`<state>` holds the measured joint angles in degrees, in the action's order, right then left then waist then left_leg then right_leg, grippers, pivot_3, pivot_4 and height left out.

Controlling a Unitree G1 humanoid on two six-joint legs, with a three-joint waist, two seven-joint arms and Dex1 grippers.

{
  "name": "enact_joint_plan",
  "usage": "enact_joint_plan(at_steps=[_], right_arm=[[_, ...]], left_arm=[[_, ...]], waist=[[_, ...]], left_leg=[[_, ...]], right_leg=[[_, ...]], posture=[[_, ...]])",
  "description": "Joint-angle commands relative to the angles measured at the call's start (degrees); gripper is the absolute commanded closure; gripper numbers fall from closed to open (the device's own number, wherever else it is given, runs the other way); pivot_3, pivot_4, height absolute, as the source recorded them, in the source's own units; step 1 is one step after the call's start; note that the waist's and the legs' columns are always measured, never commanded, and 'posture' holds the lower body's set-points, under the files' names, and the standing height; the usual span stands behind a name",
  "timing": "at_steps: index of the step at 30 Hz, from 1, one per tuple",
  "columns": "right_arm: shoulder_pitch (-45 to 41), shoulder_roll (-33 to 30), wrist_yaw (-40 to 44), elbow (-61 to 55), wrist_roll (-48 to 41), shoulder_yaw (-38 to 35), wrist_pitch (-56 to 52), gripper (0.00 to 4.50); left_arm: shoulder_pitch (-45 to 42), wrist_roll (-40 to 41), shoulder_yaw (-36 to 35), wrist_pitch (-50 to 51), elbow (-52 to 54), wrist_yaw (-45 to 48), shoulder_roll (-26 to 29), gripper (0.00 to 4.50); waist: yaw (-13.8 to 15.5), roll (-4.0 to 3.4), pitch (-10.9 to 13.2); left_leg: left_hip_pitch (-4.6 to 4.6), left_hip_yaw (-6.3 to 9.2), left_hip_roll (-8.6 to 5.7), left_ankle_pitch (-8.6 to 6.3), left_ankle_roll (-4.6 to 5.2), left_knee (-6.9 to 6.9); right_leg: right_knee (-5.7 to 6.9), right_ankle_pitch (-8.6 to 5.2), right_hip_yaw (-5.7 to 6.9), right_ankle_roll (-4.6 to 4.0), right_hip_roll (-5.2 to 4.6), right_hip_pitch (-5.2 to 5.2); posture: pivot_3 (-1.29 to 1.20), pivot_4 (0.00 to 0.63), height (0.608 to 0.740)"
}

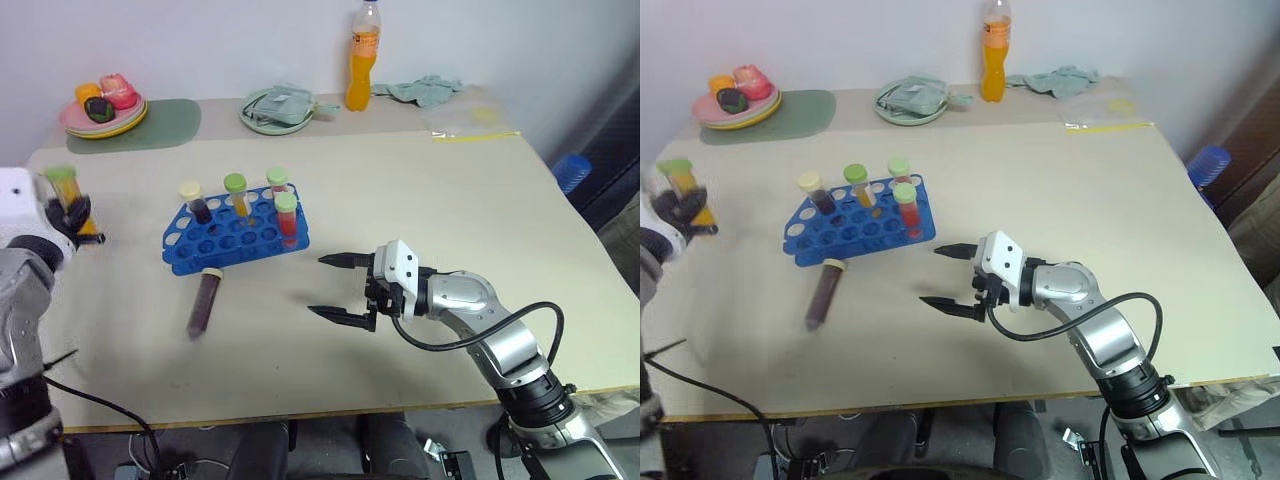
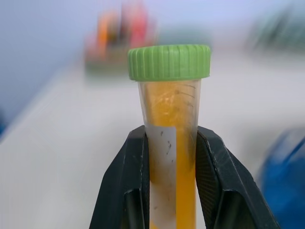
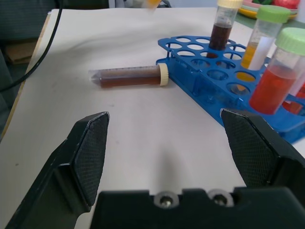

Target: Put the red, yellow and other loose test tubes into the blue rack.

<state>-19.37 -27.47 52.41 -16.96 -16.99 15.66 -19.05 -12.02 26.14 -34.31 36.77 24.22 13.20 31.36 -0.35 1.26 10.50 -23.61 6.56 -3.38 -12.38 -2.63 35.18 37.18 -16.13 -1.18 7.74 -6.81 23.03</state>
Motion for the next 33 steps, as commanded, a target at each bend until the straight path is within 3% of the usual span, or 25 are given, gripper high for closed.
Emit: enact_joint_plan(at_steps=[1,5,12,20,33], right_arm=[[-0.6,0.7,0.6,0.2,-0.4,-0.2,1.5,0.37],[-1.2,1.4,0.9,1.6,0.0,0.1,2.2,0.37],[-1.0,2.3,0.2,1.6,0.5,-0.1,1.9,0.37],[0.2,2.5,-1.8,0.3,0.7,-0.5,1.2,0.37],[0.9,2.5,-2.7,-0.2,0.3,-0.3,0.8,0.37]], left_arm=[[3.8,4.7,5.4,-7.0,13.1,3.5,-5.7,3.79],[9.4,-6.6,20.2,-15.1,14.5,2.3,-10.2,3.79],[5.2,-19.1,27.1,-31.8,-1.3,-6.9,-20.6,3.79],[0.7,-23.6,31.4,-37.8,-12.1,-7.6,-23.6,3.79],[1.2,-20.4,32.0,-34.6,-14.2,-4.7,-24.7,3.79]], waist=[[0.1,0.02,0.0],[-0.3,-0.07,-0.1],[-0.2,-0.05,-0.1],[-0.3,-0.05,-0.1],[-0.3,-0.05,-0.1]], left_leg=[[0.01,0.00,-0.01,0.00,0.00,0.02],[0.20,-0.13,-0.14,-0.01,0.02,0.00],[0.20,-0.16,-0.14,-0.03,0.06,0.03],[0.18,-0.15,-0.18,-0.03,0.08,0.07],[0.19,-0.13,-0.17,-0.03,0.08,0.07]], right_leg=[[-0.04,0.01,0.00,0.02,0.00,-0.05],[-0.04,0.02,0.00,0.01,0.08,-0.25],[-0.06,0.02,0.03,0.02,0.15,-0.27],[-0.05,0.02,0.06,0.03,0.13,-0.28],[-0.04,0.02,0.07,0.04,0.15,-0.28]], posture=[[0.00,0.150,0.740],[0.00,0.150,0.740],[0.00,0.150,0.740],[0.00,0.150,0.740],[0.00,0.150,0.740]])
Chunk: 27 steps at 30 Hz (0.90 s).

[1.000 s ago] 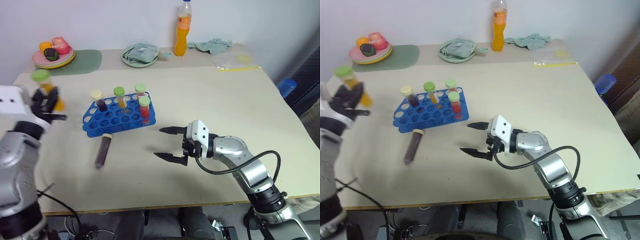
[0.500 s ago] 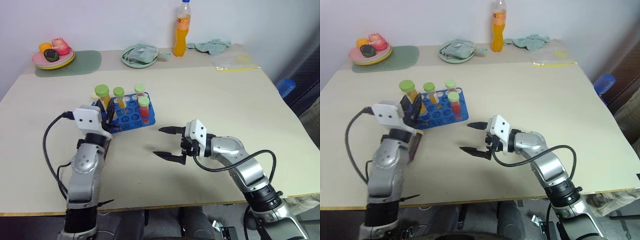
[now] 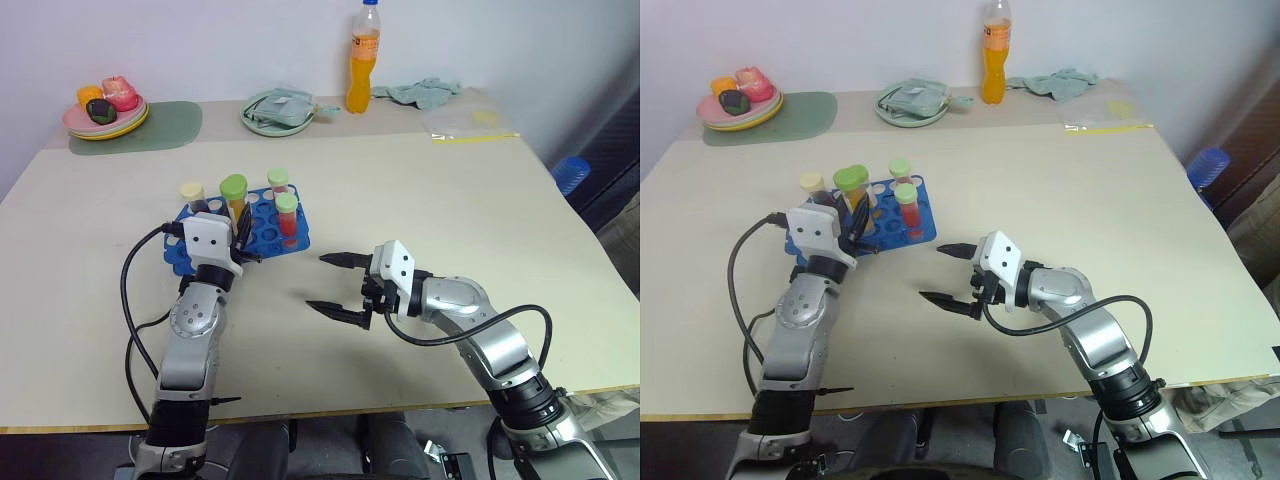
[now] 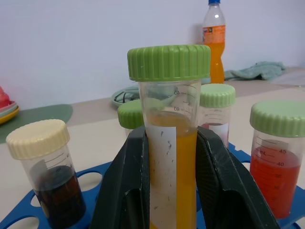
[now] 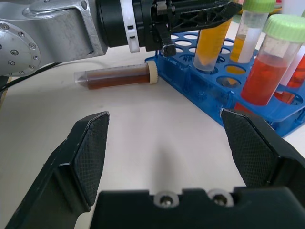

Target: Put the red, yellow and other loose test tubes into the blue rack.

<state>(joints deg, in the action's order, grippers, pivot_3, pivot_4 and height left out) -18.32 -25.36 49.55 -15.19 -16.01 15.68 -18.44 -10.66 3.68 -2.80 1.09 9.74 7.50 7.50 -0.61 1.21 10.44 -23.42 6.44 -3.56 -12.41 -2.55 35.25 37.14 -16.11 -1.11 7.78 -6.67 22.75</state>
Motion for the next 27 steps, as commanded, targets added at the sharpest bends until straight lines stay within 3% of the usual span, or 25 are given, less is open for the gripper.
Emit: enact_joint_plan(at_steps=[1,10,14,17,18,23,27], right_arm=[[-0.1,0.3,0.3,-2.0,-0.7,-0.3,0.2,0.37],[0.1,0.3,0.5,-2.2,-0.9,-0.3,0.0,0.37],[0.2,0.3,0.3,-2.3,-0.9,-0.4,-0.2,0.37],[0.3,0.3,0.2,-2.6,-0.9,-0.4,-0.4,0.37],[0.3,0.4,0.2,-2.6,-0.9,-0.4,-0.6,0.37],[0.2,0.5,0.1,-3.0,-1.1,-0.3,-1.3,0.37],[0.1,0.3,0.0,-3.5,-1.1,-0.5,-1.6,0.37]], left_arm=[[-0.1,2.5,0.4,1.4,0.3,1.1,-1.1,3.79],[-0.3,0.9,1.2,0.5,-0.5,1.5,-1.0,3.79],[-0.3,1.5,0.9,0.7,-0.6,1.4,-1.5,1.94],[-0.4,1.3,0.7,0.4,-0.9,1.1,-1.5,0.30],[-0.5,1.0,0.7,0.2,-1.1,0.8,-1.5,0.10],[-0.5,1.5,0.1,0.5,0.5,0.2,-1.3,0.10],[1.1,7.0,-3.5,5.7,10.5,2.6,2.1,0.10]], waist=[[0.0,0.00,0.0],[0.0,0.00,0.0],[0.0,0.00,0.0],[0.0,0.00,0.0],[0.0,0.00,0.0],[0.0,0.00,0.0],[-0.2,0.00,0.0]], left_leg=[[0.00,0.00,0.00,0.00,0.00,0.00],[0.01,0.01,-0.01,0.00,0.00,0.00],[0.00,0.01,-0.01,0.00,0.00,0.00],[0.00,0.01,-0.01,0.00,0.00,0.00],[0.00,0.01,-0.01,0.00,0.00,0.00],[0.00,0.02,0.00,0.00,0.00,-0.01],[0.00,0.03,0.00,0.00,0.00,-0.01]], right_leg=[[0.00,0.00,0.00,0.00,0.00,0.00],[0.00,0.00,0.01,0.00,0.00,-0.01],[-0.01,0.00,0.01,0.00,-0.01,-0.02],[0.00,0.00,0.02,0.00,-0.01,-0.01],[0.00,0.00,0.02,0.00,-0.01,-0.01],[0.00,0.00,0.02,0.00,0.00,0.00],[0.00,0.00,0.01,0.00,0.00,0.01]], posture=[[0.00,0.150,0.740],[0.00,0.150,0.740],[0.00,0.150,0.740],[0.00,0.150,0.740],[0.00,0.150,0.740],[0.00,0.150,0.740],[0.00,0.150,0.740]])
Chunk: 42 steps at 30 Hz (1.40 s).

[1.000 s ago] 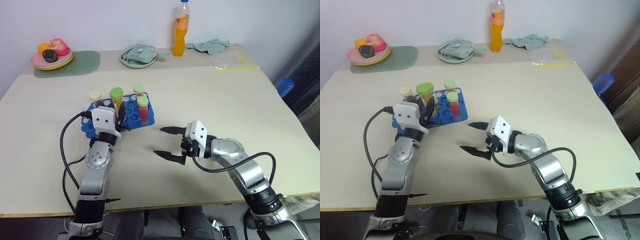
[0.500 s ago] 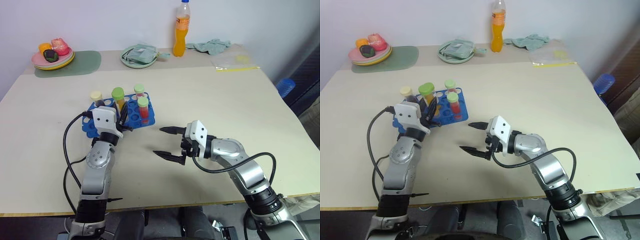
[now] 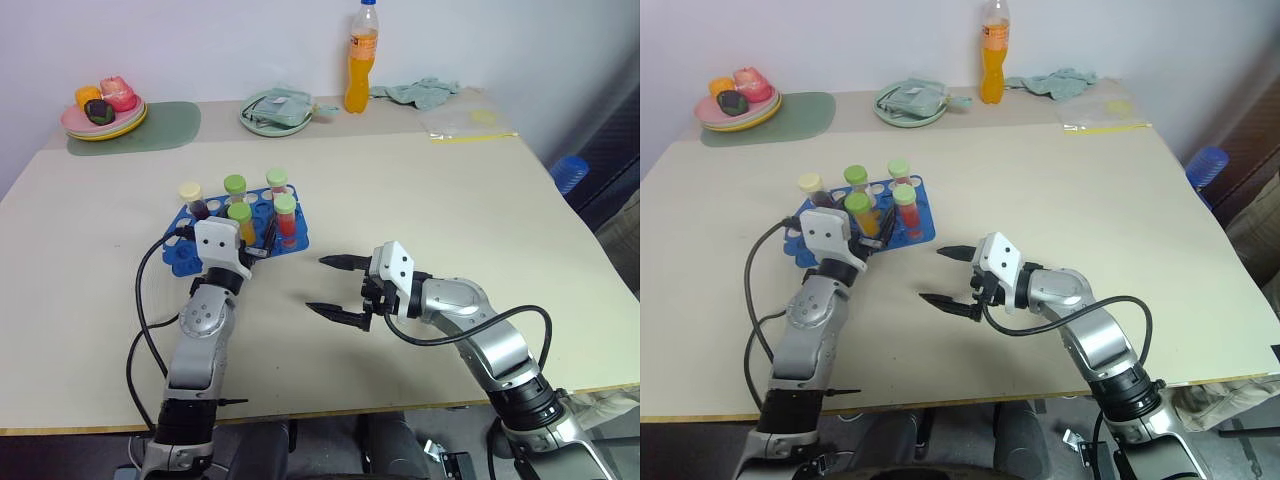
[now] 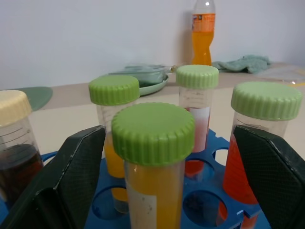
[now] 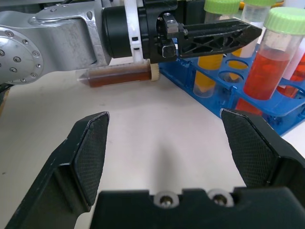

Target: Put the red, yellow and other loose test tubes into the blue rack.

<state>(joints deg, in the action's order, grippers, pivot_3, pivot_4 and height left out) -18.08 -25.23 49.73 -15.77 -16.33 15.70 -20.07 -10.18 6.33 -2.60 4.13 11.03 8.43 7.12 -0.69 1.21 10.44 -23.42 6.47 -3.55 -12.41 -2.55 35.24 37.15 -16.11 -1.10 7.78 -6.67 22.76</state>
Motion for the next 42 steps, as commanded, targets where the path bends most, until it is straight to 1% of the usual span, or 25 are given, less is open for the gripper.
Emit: enact_joint_plan(at_steps=[1,3,6,8,10,12,13,14,15,16,17,19,22,24,25,27,30,33,34,35,36,38,39,40,42], right_arm=[[0.0,0.0,-0.1,-3.0,-0.8,-0.7,-0.1,0.37],[0.1,-0.2,0.2,-3.1,-1.3,-0.8,-0.5,0.37],[0.2,-0.4,0.8,-3.0,-1.8,-0.9,-0.8,0.37],[0.0,-0.7,1.6,-2.8,-2.1,-0.9,-0.7,0.37],[-0.4,-1.6,2.9,-2.2,-2.0,-1.0,-0.3,0.37],[-1.1,-2.9,4.5,-1.6,-1.3,-1.2,1.0,0.37],[-1.9,-3.7,5.6,-1.3,-1.3,-1.5,1.3,0.37],[-2.8,-4.4,6.6,-1.0,-1.7,-1.8,1.0,0.37],[-3.7,-5.0,7.5,-0.7,-2.2,-2.2,0.8,0.37],[-4.6,-5.4,8.2,-0.3,-2.5,-2.5,0.8,0.37],[-5.5,-5.7,8.8,0.1,-2.6,-2.6,1.0,0.37],[-6.3,-5.6,9.5,0.5,-2.4,-2.4,1.4,0.37],[-5.4,-5.4,10.2,-0.3,-1.7,-1.0,2.2,0.37],[-4.8,-5.2,9.9,-0.8,-1.3,-0.4,2.4,0.37],[-4.7,-5.0,9.6,-1.1,-1.3,-0.2,2.2,0.37],[-4.5,-4.6,9.0,-1.6,-1.3,0.0,1.9,0.37],[-4.3,-4.2,8.3,-2.4,-1.2,0.3,1.2,0.37],[-3.7,-3.9,7.3,-3.3,-1.3,0.3,0.5,0.37],[-3.5,-3.9,7.1,-3.6,-1.4,0.3,0.2,0.37],[-3.3,-3.9,6.9,-4.0,-1.4,0.4,0.0,0.37],[-3.1,-4.0,6.7,-4.3,-1.4,0.4,-0.1,0.37],[-2.8,-4.1,6.4,-4.8,-1.5,0.3,-0.5,0.37],[-2.7,-4.2,6.3,-5.0,-1.6,0.2,-0.5,0.37],[-2.6,-4.3,6.4,-5.0,-1.7,0.1,-0.6,0.37],[-2.5,-4.4,6.5,-4.7,-1.7,0.1,-0.5,0.37]], left_arm=[[1.4,6.3,-5.2,4.8,12.8,2.8,4.3,0.10],[2.7,10.4,-8.7,9.7,18.9,4.5,8.4,0.10],[3.1,19.3,-14.7,20.0,26.2,4.9,14.1,0.10],[2.3,28.8,-19.4,33.9,30.0,1.5,18.7,0.10],[2.3,32.4,-21.2,48.8,33.3,-1.0,25.6,0.10],[1.8,35.5,-21.9,64.5,35.8,-3.3,31.3,0.10],[0.1,37.3,-22.7,73.8,36.3,-3.5,32.7,0.10],[-2.0,38.9,-23.7,81.4,36.4,-3.2,32.7,0.10],[-3.1,41.9,-25.2,85.9,35.8,-3.5,31.8,0.10],[-2.9,47.4,-25.2,87.8,33.0,-4.6,34.0,0.10],[-3.0,52.8,-23.9,88.3,29.5,-7.1,36.8,0.10],[-4.7,58.7,-21.2,88.4,25.0,-14.5,39.8,0.10],[-6.9,69.7,-18.0,88.4,18.7,-26.7,39.1,0.10],[-7.6,73.8,-15.9,88.4,15.9,-34.1,38.7,0.10],[-8.3,75.1,-15.4,88.4,14.7,-37.9,37.3,0.10],[-8.0,85.0,-11.6,82.2,11.5,-47.7,39.0,0.10],[-8.5,96.8,-4.1,73.5,8.8,-58.8,43.3,0.91],[-9.9,104.6,2.6,66.1,8.0,-66.4,47.2,2.42],[-10.3,105.9,3.8,64.5,8.3,-67.0,48.4,2.97],[-10.5,106.5,4.3,63.6,9.2,-66.1,49.9,3.42],[-10.8,106.7,4.4,63.9,10.8,-63.7,52.0,3.76],[-9.0,106.7,2.5,64.5,14.4,-57.2,56.5,3.76],[-7.1,104.9,-0.4,64.8,17.0,-53.3,58.3,3.76],[-5.0,100.7,-4.1,64.9,20.2,-48.3,59.6,3.76],[1.2,86.3,-13.7,61.2,28.0,-34.9,60.2,3.76]], waist=[[-0.2,-0.01,0.0],[-0.3,-0.02,0.0],[-0.1,-0.02,0.0],[0.1,0.00,0.0],[0.0,0.01,0.0],[-0.2,-0.03,0.0],[-0.3,-0.03,0.0],[-0.3,-0.03,0.0],[-0.3,-0.02,0.0],[-0.3,0.00,0.0],[-0.4,0.01,0.0],[-0.4,0.00,0.0],[0.0,0.01,0.0],[0.1,0.01,0.0],[0.1,0.03,0.0],[0.1,0.05,0.0],[0.1,0.05,0.0],[0.1,0.04,0.0],[0.1,0.04,0.0],[0.1,0.04,0.0],[0.1,0.04,0.0],[-0.1,0.03,0.0],[-0.2,0.02,0.0],[-0.3,0.00,0.1],[-0.3,-0.06,0.1]], left_leg=[[0.00,0.02,0.02,0.00,0.00,-0.02],[0.00,0.08,0.06,0.00,0.00,-0.04],[0.01,0.12,0.06,0.00,0.00,-0.02],[0.00,0.13,0.05,0.00,0.00,0.00],[0.01,0.19,0.05,-0.01,0.01,0.01],[0.03,0.17,0.03,-0.02,0.03,0.00],[0.03,0.16,0.03,-0.02,0.04,-0.01],[0.04,0.16,0.03,-0.02,0.04,-0.02],[0.04,0.16,0.03,-0.02,0.04,-0.01],[0.04,0.15,0.04,-0.02,0.04,0.01],[0.04,0.15,0.06,-0.02,0.04,0.00],[0.05,0.20,0.13,-0.02,0.03,-0.04],[0.05,0.22,0.15,-0.02,0.02,-0.04],[0.05,0.20,0.16,-0.02,0.02,-0.03],[0.04,0.21,0.15,-0.02,0.02,-0.02],[0.03,0.21,0.13,-0.01,0.00,-0.02],[0.01,0.22,0.18,0.00,-0.03,-0.04],[0.01,0.19,0.17,-0.01,-0.06,-0.04],[0.01,0.17,0.17,-0.01,-0.06,-0.05],[0.01,0.16,0.16,-0.01,-0.06,-0.05],[0.01,0.15,0.16,-0.01,-0.06,-0.06],[-0.06,0.13,0.06,0.00,-0.07,-0.06],[-0.07,0.08,0.06,0.00,-0.08,-0.08],[-0.07,0.05,0.06,0.00,-0.08,-0.11],[-0.07,-0.05,0.07,0.00,-0.07,-0.16]], right_leg=[[0.01,0.00,-0.02,0.00,0.00,0.03],[0.02,-0.01,-0.02,-0.01,0.05,0.05],[0.01,-0.01,-0.02,-0.01,0.04,0.02],[-0.01,-0.01,0.00,-0.01,0.02,-0.02],[0.00,-0.01,0.01,0.00,0.02,-0.04],[0.04,-0.02,0.00,0.01,0.04,-0.03],[0.04,-0.02,-0.02,0.01,0.04,-0.02],[0.04,-0.02,-0.02,0.02,0.04,-0.02],[0.05,-0.03,0.00,0.02,0.08,-0.03],[0.06,-0.03,0.02,0.02,0.11,-0.03],[0.06,-0.03,0.02,0.01,0.13,-0.02],[0.08,-0.03,-0.01,0.00,0.16,0.02],[0.05,-0.03,-0.03,-0.01,0.13,0.02],[0.05,-0.03,-0.06,0.00,-0.03,0.00],[0.04,-0.02,-0.07,0.00,-0.05,0.01],[0.07,-0.02,-0.07,0.00,-0.04,0.05],[0.07,-0.02,-0.12,-0.01,-0.04,0.11],[0.08,-0.02,-0.18,-0.01,-0.06,0.13],[0.08,-0.02,-0.19,-0.02,-0.06,0.13],[0.07,-0.02,-0.20,-0.02,-0.06,0.14],[0.07,-0.02,-0.20,-0.02,-0.06,0.15],[0.08,-0.03,-0.20,-0.03,-0.02,0.23],[0.08,-0.03,-0.22,-0.03,-0.02,0.25],[0.08,-0.03,-0.25,-0.04,-0.01,0.28],[0.09,-0.04,-0.30,-0.05,0.01,0.33]], posture=[[0.00,0.150,0.740],[0.00,0.150,0.740],[0.00,0.150,0.740],[0.00,0.150,0.740],[0.00,0.150,0.740],[0.00,0.150,0.740],[0.00,0.150,0.740],[0.00,0.150,0.740],[0.00,0.150,0.740],[0.00,0.150,0.740],[0.00,0.150,0.740],[0.00,0.150,0.740],[0.00,0.150,0.740],[0.00,0.150,0.740],[0.00,0.150,0.740],[0.00,0.150,0.740],[0.00,0.150,0.740],[0.00,0.150,0.740],[0.00,0.150,0.740],[0.00,0.150,0.740],[0.00,0.150,0.740],[0.00,0.150,0.740],[0.00,0.150,0.740],[0.00,0.150,0.740],[0.00,0.150,0.740]])
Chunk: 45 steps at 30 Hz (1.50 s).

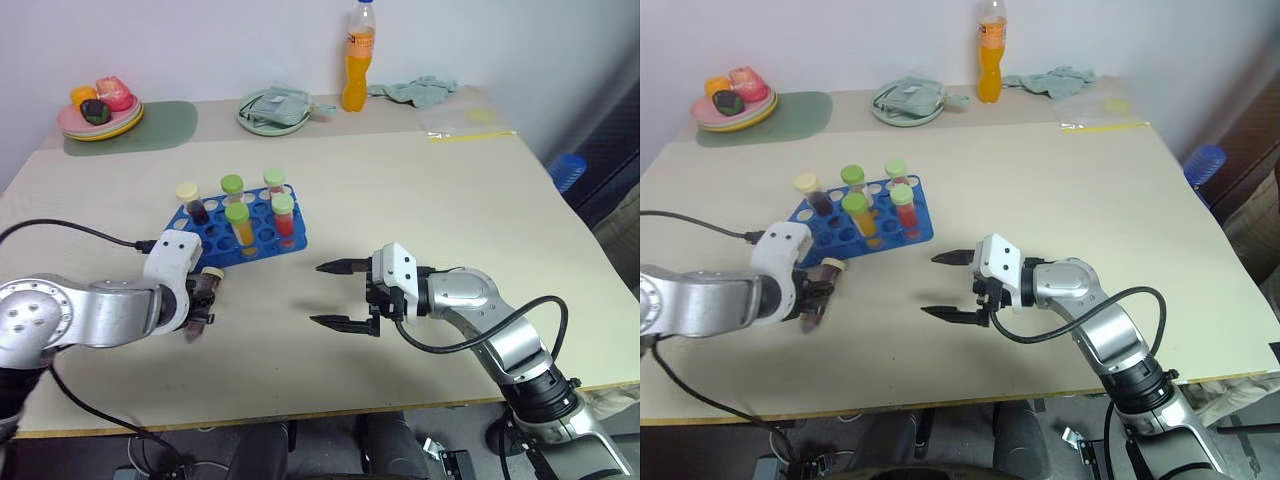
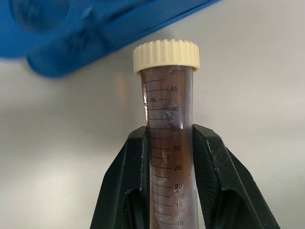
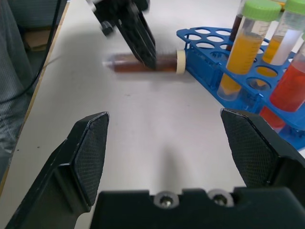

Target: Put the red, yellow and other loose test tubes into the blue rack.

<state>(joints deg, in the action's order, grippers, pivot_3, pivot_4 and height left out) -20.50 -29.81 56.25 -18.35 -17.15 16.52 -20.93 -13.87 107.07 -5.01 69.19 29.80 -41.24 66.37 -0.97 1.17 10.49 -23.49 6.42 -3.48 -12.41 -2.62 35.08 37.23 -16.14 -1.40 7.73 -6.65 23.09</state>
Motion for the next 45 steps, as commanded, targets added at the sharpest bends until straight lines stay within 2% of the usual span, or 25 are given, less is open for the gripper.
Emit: enact_joint_plan(at_steps=[1,2,3,6,9,13,16,19,24,30,45], right_arm=[[0.0,0.3,0.2,-1.7,-0.8,-0.5,0.6,0.37],[0.0,0.3,0.3,-1.5,-0.8,-0.4,0.8,0.37],[0.0,0.4,0.5,-1.1,-0.7,-0.2,1.1,0.37],[-0.2,0.7,0.9,-0.3,-0.6,0.0,1.7,0.37],[-0.3,0.9,1.1,0.4,-0.4,0.0,2.2,0.37],[0.0,1.4,1.2,1.4,-0.1,0.3,2.9,0.37],[0.1,1.8,0.8,1.5,0.0,0.2,2.9,0.37],[0.3,2.0,0.5,1.3,0.0,0.0,2.5,0.37],[1.0,1.9,-0.6,0.3,0.1,-0.1,2.2,0.37],[1.6,1.8,-1.4,-0.4,0.1,-0.2,2.1,0.37],[2.1,1.7,-2.1,-0.6,-0.1,-0.2,2.3,0.37]], left_arm=[[9.7,-26.5,-15.8,-11.4,12.8,22.7,-0.2,3.76],[13.7,-35.5,-18.9,-17.6,15.0,28.8,-1.5,3.76],[16.5,-40.6,-21.8,-23.1,14.6,32.5,-5.1,3.76],[17.9,-47.0,-23.9,-31.4,9.4,35.9,-14.5,3.76],[15.1,-62.9,-19.4,-40.4,7.3,33.7,-20.2,3.76],[13.4,-87.6,-5.7,-57.2,3.0,29.4,-32.2,3.76],[12.6,-96.1,-0.8,-66.0,-2.3,30.3,-38.9,3.76],[12.2,-102.9,1.3,-72.8,-8.8,29.1,-43.8,3.76],[9.8,-105.5,2.7,-79.5,-17.2,31.8,-49.6,3.76],[7.1,-104.9,1.9,-80.5,-21.9,35.0,-52.9,3.76],[7.8,-107.2,0.5,-78.2,-21.3,37.9,-54.4,3.76]], waist=[[-0.1,-0.02,0.0],[0.0,-0.04,0.0],[0.1,-0.05,0.0],[0.6,-0.05,-0.1],[0.9,0.00,-0.1],[1.6,0.05,-0.1],[1.7,0.08,-0.1],[1.6,0.07,-0.1],[1.6,0.07,-0.1],[1.6,0.07,-0.1],[1.5,0.07,-0.1]], left_leg=[[0.00,-0.08,0.00,0.00,0.00,-0.03],[0.01,-0.22,0.01,0.00,0.00,-0.06],[0.01,-0.29,0.01,0.00,0.00,-0.05],[0.04,-0.30,0.07,0.00,0.00,-0.05],[0.06,-0.18,0.03,-0.02,0.03,0.04],[0.07,-0.21,-0.05,-0.04,0.07,0.07],[0.04,-0.18,-0.05,-0.04,0.07,0.09],[0.04,-0.17,-0.04,-0.05,0.08,0.08],[0.05,-0.17,-0.04,-0.05,0.09,0.10],[0.05,-0.15,-0.05,-0.05,0.10,0.15],[0.05,-0.13,-0.05,-0.05,0.10,0.16]], right_leg=[[-0.01,-0.01,0.00,-0.02,0.02,0.02],[-0.05,-0.01,-0.01,-0.03,0.03,0.01],[-0.04,-0.02,0.00,-0.04,0.02,-0.02],[-0.17,-0.09,0.04,-0.22,0.03,-0.14],[-0.29,-0.09,0.13,-0.22,-0.02,-0.32],[-0.34,0.02,0.12,-0.03,-0.06,-0.36],[-0.32,0.05,0.14,0.01,-0.06,-0.34],[-0.28,0.05,0.15,0.02,-0.05,-0.31],[-0.25,0.05,0.16,0.03,-0.04,-0.30],[-0.23,0.07,0.18,0.06,-0.04,-0.32],[-0.21,0.07,0.21,0.07,-0.02,-0.32]], posture=[[0.00,0.150,0.740],[0.00,0.150,0.740],[0.00,0.150,0.740],[0.00,0.150,0.740],[0.00,0.150,0.740],[0.00,0.150,0.740],[0.00,0.150,0.740],[0.00,0.150,0.740],[0.00,0.150,0.740],[0.00,0.150,0.740],[0.00,0.150,0.740]])
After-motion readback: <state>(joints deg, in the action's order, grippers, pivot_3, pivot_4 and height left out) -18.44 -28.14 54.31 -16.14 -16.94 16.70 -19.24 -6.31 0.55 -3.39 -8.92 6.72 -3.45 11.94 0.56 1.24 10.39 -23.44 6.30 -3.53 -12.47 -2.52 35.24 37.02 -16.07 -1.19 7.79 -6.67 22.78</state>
